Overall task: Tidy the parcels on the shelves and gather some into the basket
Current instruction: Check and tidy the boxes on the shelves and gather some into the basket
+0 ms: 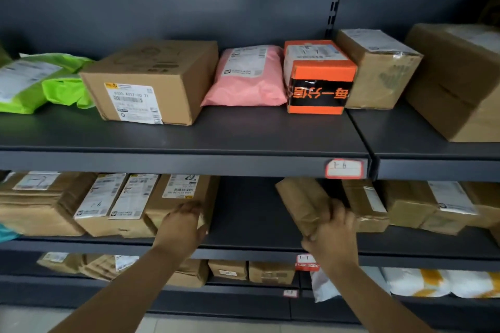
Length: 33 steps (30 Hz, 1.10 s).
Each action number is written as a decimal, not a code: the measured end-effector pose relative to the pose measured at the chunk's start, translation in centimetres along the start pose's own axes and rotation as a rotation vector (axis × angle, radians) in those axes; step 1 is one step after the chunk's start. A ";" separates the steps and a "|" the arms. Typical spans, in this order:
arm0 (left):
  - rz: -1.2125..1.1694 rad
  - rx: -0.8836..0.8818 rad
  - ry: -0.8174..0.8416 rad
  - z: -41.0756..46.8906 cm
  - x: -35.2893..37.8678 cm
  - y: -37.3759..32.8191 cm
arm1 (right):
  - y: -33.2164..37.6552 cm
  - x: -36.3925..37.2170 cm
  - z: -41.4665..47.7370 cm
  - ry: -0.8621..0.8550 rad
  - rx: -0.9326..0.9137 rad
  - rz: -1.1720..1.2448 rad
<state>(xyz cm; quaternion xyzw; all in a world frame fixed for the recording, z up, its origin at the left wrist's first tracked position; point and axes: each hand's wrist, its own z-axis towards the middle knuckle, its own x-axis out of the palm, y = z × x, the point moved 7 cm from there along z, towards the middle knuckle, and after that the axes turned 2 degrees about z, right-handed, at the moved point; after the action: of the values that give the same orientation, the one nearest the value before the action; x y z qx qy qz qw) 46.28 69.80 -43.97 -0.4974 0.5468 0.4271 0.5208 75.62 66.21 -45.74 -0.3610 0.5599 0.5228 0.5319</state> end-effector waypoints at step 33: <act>-0.014 0.225 -0.135 1.0 -0.1 0.5 | 12.3 4.7 -0.6 0.327 0.098 0.561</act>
<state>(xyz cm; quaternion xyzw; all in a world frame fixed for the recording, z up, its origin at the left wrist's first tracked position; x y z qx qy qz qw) 45.88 70.85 -43.96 -0.4097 0.5514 0.3921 0.6118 62.85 68.74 -47.91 -0.2462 0.7400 0.5563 0.2869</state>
